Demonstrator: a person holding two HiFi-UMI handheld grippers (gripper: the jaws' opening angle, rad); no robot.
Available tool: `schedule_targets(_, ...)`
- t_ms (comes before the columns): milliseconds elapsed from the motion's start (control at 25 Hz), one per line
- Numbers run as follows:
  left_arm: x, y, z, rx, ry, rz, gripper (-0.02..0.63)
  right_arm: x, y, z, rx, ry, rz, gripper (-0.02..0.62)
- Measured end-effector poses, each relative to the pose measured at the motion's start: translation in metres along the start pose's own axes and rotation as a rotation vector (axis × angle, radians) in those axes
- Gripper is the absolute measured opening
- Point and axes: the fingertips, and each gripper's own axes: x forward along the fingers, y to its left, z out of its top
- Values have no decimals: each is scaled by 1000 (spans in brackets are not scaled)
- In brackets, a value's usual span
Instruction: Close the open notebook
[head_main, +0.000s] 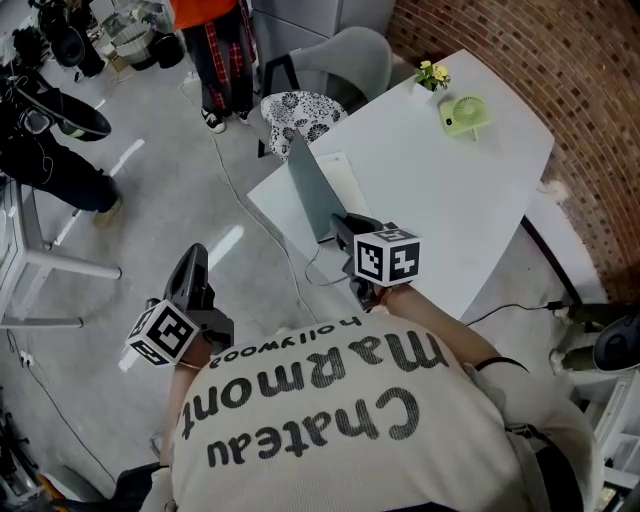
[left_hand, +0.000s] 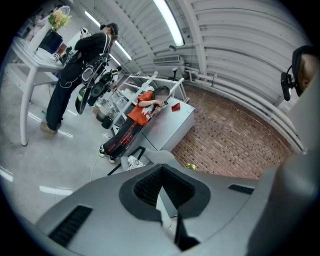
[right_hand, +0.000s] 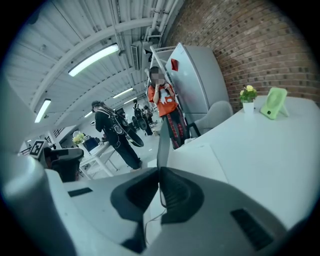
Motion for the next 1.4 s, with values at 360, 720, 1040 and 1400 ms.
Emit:
schedule_targets(360, -2, -2, -3, -8, -7, 9, 2, -5, -20, -4, 46, -6, -22, 14)
schedule_targets(720, -3, 3, -8, -22, -12, 26, 2, -5, -38, -9, 101, -9, -46, 15)
schedule_targets(1040, -4, 2, -8, -25, -7, 30, 2, -6, -51, -13, 133, -5, -89, 16)
schedule_targets(1400, -4, 3, -9, -30, -8, 29, 2, -4, -65, -21, 155, 15, -145, 15)
